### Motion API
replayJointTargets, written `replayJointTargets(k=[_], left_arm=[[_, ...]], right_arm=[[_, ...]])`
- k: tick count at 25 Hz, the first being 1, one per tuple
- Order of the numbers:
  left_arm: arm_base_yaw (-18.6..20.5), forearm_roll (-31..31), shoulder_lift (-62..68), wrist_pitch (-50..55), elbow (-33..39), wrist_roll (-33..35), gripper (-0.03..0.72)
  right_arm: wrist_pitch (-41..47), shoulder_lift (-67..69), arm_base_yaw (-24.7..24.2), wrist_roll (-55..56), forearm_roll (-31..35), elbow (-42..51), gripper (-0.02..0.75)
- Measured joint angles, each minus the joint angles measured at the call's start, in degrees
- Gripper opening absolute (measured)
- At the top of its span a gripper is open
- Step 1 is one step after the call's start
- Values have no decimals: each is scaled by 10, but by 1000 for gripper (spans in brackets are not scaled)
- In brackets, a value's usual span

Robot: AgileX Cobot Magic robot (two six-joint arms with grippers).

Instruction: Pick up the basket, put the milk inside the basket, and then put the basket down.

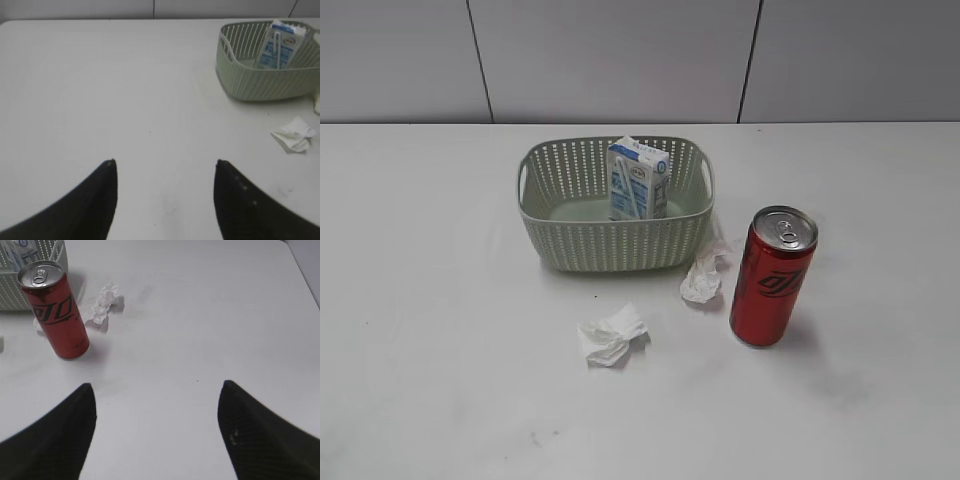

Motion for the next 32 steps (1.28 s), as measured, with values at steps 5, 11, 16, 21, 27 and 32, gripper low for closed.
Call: replayJointTargets(k=[5,11,16,21,27,32], left_arm=[[0,3,-22,1,0,0,461],[0,20,-22,1,2,0,461],[0,28,-22,1,2,0,461],[0,29,-22,1,4,0,461],[34,29,-22,1,4,0,440],[73,29,-22,1,4,0,431]], right_arm=[[-1,0,0,0,0,0,592],[-1,0,0,0,0,0,592],[-1,0,0,0,0,0,592],[-1,0,0,0,0,0,592],[-1,0,0,0,0,0,592],[-1,0,0,0,0,0,592]])
